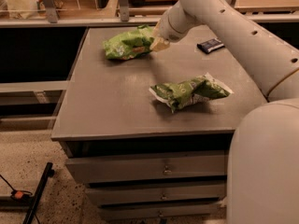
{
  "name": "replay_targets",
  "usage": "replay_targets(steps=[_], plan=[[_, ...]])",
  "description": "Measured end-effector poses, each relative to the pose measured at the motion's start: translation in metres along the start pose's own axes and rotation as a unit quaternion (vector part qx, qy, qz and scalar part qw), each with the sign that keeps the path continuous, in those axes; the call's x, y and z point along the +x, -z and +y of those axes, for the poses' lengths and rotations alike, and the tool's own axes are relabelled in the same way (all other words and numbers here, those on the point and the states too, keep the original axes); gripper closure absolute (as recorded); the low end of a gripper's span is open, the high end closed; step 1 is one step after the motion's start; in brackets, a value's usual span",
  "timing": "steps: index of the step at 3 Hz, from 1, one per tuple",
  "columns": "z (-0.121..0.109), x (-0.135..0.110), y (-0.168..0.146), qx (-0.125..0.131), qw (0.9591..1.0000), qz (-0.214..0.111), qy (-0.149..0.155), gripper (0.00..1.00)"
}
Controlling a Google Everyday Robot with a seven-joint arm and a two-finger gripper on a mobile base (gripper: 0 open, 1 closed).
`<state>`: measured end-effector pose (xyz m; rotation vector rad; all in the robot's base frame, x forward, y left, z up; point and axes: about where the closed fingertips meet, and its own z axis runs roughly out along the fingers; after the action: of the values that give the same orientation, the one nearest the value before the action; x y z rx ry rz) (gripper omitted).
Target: Pick green rice chip bag
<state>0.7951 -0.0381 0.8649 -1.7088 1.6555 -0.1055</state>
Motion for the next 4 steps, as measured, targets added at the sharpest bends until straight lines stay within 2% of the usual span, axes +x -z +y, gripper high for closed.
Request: replay_targets(steps=[1,2,4], plan=[[-0.001,-0.004,0.002,0.0,1.0,-0.004,0.004,1.0],[-0.009,-0.005,0.012,0.008,1.0,0.0,-0.004,1.0],[-0.04,-0.005,0.065,0.037,0.9982,0.007,-0.047,1.0]])
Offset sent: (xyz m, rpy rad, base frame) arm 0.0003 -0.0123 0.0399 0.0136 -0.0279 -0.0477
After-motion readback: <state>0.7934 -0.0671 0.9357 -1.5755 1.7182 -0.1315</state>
